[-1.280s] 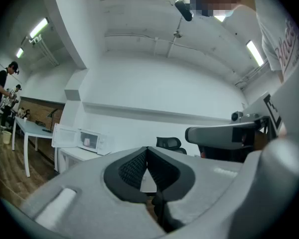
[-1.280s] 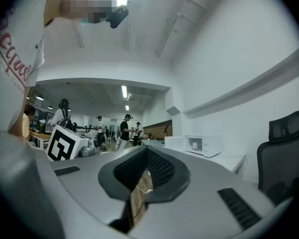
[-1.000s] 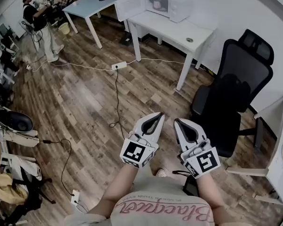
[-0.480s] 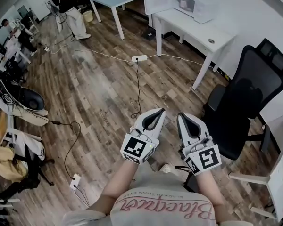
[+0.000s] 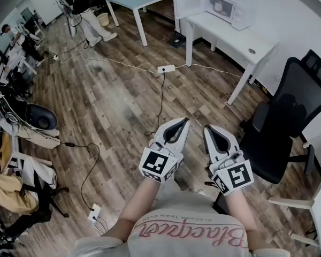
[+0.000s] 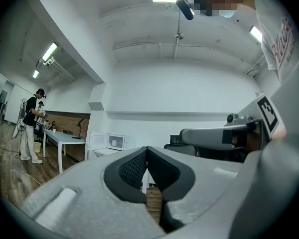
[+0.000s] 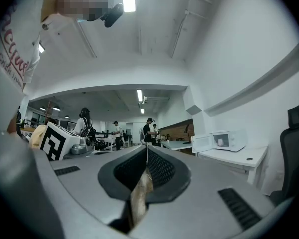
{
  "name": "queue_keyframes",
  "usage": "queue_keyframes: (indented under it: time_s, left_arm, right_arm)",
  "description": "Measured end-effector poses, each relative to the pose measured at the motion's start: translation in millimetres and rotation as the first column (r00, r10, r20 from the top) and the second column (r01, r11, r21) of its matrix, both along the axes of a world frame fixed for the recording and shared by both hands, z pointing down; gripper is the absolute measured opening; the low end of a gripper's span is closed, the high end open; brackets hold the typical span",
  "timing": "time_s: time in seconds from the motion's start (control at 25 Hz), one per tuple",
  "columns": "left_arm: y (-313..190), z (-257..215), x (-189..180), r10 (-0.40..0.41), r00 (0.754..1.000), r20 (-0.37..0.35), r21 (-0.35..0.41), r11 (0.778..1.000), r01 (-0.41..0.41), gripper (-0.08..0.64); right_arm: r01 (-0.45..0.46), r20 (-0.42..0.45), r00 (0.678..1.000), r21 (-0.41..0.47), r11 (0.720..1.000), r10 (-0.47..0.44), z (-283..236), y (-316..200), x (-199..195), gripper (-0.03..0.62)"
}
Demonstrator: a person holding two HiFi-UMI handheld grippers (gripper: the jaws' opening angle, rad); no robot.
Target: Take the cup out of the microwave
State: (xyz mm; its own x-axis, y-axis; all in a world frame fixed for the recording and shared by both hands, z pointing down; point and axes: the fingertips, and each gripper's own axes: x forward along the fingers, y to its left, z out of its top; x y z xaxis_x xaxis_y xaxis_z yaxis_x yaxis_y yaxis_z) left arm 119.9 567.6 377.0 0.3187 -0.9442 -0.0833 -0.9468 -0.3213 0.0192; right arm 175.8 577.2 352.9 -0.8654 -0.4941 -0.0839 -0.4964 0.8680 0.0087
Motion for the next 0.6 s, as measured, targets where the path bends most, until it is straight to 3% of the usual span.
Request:
queue_keyframes:
  time_s: [0.6]
  left_arm:
    - [-26.4, 0.3, -91.2, 0.054, 0.998, -0.013, 0.012, 0.998, -0.054, 0.005]
  right_arm:
    - [-0.064, 0.011, 0.998, -0.008, 0.998, 0.064, -0.7, -24.8, -87.9, 0.012]
